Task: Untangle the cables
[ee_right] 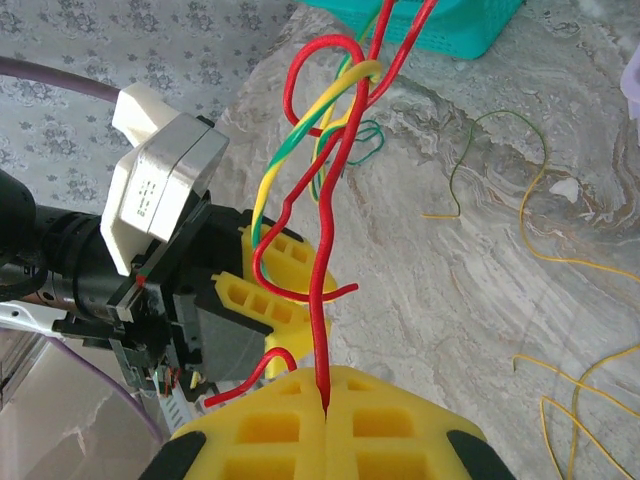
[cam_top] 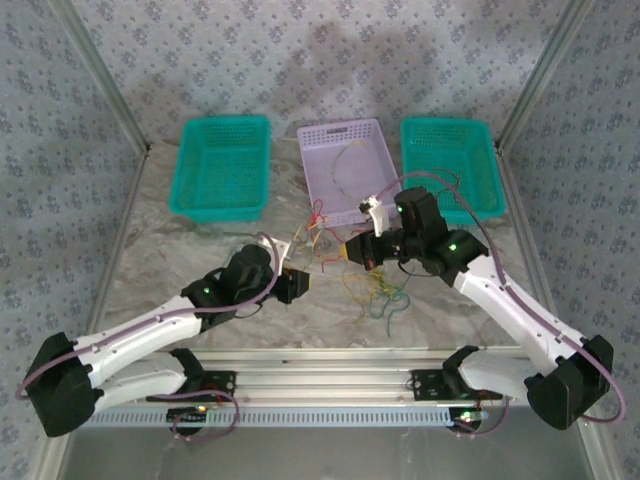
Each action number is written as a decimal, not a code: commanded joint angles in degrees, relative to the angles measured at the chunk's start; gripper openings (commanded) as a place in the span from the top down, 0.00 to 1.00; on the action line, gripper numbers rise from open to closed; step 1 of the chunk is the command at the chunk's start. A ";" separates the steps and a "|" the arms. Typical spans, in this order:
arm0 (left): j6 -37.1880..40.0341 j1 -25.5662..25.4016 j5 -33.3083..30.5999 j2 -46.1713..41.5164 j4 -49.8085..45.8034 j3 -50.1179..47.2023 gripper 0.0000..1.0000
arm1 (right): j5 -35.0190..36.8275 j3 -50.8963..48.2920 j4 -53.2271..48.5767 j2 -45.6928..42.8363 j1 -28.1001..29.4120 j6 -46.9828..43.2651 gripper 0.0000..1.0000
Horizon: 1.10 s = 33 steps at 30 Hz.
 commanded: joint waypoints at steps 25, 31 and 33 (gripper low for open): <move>2.52 0.80 -14.41 -22.09 -21.06 6.44 1.00 | 25.42 -0.56 -11.03 3.30 -9.86 1.74 1.00; 2.35 3.30 -17.75 -22.95 -27.32 9.91 1.00 | 26.29 -0.89 -11.32 2.13 -12.58 1.61 1.00; 2.60 4.03 -18.25 -22.62 -28.88 10.98 1.00 | 25.69 -0.74 -10.92 1.19 -12.97 1.79 1.00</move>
